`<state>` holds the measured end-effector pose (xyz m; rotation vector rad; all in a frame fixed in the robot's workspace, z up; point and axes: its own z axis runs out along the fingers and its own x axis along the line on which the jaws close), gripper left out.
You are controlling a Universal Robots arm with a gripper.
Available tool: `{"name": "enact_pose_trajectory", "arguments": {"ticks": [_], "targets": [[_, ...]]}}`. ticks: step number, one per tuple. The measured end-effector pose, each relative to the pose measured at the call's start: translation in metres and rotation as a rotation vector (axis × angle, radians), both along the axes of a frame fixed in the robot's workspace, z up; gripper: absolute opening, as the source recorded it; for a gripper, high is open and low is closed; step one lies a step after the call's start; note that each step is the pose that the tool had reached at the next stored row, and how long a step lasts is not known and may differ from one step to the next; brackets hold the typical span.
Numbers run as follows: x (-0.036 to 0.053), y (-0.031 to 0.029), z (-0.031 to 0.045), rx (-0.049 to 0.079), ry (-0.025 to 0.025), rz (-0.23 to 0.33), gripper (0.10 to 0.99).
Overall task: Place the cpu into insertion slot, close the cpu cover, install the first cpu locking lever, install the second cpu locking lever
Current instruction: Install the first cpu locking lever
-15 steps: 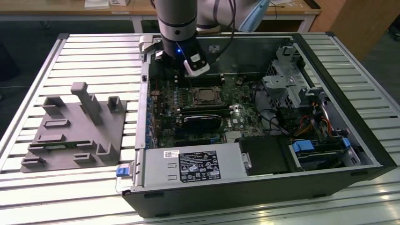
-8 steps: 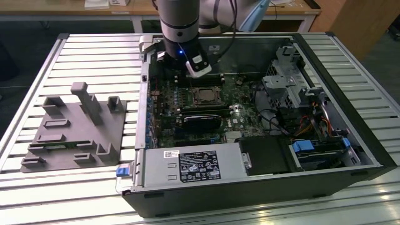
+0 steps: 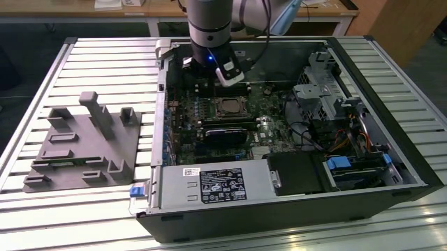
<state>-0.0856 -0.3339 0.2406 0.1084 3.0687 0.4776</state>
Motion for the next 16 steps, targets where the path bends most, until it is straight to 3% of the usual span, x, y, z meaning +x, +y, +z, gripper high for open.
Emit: {"name": "enact_pose_trajectory", "arguments": {"ticks": [9, 16], "targets": [[0.0239, 0.0007, -0.0007, 0.0, 0.0, 0.0, 0.106], [0.0252, 0.0007, -0.0007, 0.0, -0.0001, 0.0, 0.106]]}}
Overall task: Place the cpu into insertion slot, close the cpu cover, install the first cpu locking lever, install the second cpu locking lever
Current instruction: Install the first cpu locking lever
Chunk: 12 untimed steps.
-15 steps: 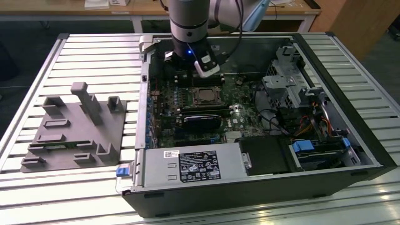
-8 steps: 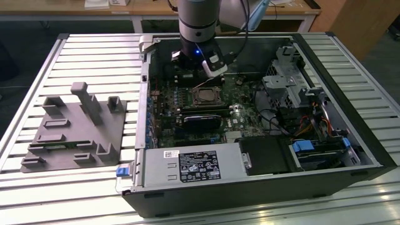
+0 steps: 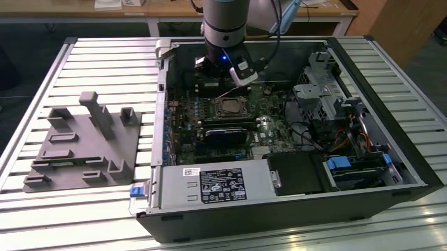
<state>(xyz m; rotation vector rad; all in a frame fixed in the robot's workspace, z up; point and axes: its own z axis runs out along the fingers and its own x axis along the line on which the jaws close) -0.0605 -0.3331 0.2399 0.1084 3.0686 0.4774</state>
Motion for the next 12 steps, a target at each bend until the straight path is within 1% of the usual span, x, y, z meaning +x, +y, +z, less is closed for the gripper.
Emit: {"name": "enact_pose_trajectory", "arguments": {"ticks": [1, 2, 5, 7, 9, 10, 11, 12], "targets": [[0.0, 0.0, -0.0001, 0.0, -0.0011, 0.0, 0.106], [0.0001, 0.0, -0.0005, -0.001, -0.0041, 0.0, 0.106], [0.0, 0.0, -0.002, -0.006, -0.0222, -0.004, 0.106], [0.0, 0.0, -0.003, -0.011, -0.0356, -0.008, 0.106], [0.0, 0.0, -0.0039, -0.019, -0.0503, -0.014, 0.106], [0.0, 0.0, -0.0044, -0.023, -0.0566, -0.017, 0.106], [0.0, 0.0, -0.0049, -0.025, -0.0618, -0.02, 0.106], [0.0, 0.0, -0.0057, -0.026, -0.0651, -0.022, 0.106]]}}
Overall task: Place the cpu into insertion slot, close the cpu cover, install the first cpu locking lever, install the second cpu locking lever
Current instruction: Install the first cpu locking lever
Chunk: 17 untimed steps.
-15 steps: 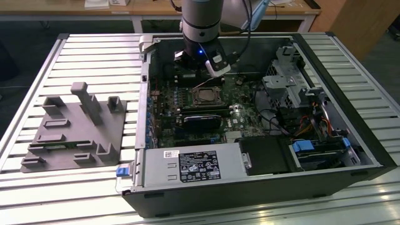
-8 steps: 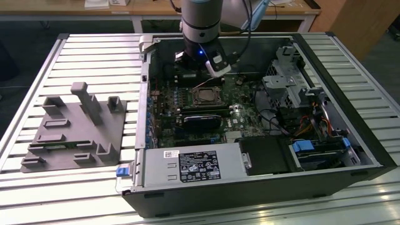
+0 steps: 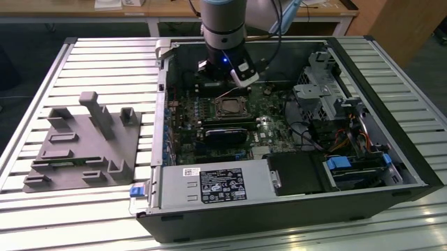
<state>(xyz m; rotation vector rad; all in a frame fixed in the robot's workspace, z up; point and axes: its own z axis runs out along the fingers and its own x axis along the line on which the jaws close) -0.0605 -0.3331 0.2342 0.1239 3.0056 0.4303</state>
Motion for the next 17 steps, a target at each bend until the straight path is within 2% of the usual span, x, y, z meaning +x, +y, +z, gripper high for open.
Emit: {"name": "enact_pose_trajectory", "arguments": {"ticks": [3, 12, 17], "targets": [[0.0003, 0.0, -0.0023, -0.001, -0.005, -0.008, 0.106], [0.0084, 0.0008, -0.0086, -0.002, -0.0054, -0.04, 0.106], [0.0094, 0.0023, -0.0112, -0.007, -0.0056, -0.055, 0.106]]}}
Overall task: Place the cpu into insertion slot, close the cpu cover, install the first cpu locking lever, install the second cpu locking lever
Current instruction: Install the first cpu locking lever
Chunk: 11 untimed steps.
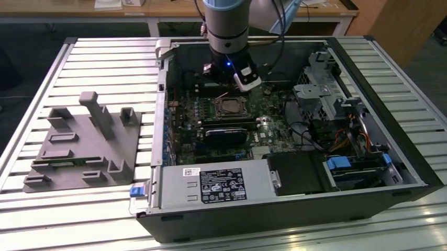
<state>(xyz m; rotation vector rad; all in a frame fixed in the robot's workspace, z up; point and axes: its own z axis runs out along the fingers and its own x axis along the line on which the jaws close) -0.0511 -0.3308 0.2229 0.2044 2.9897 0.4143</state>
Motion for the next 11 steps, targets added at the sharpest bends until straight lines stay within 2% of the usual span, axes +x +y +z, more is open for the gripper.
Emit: {"name": "enact_pose_trajectory", "arguments": {"ticks": [8, 11], "targets": [[0.0003, 0.0068, -0.0047, -0.011, 0.0001, -0.011, 0.106], [0.0012, 0.0095, -0.0065, -0.023, 0.0, -0.015, 0.106]]}}
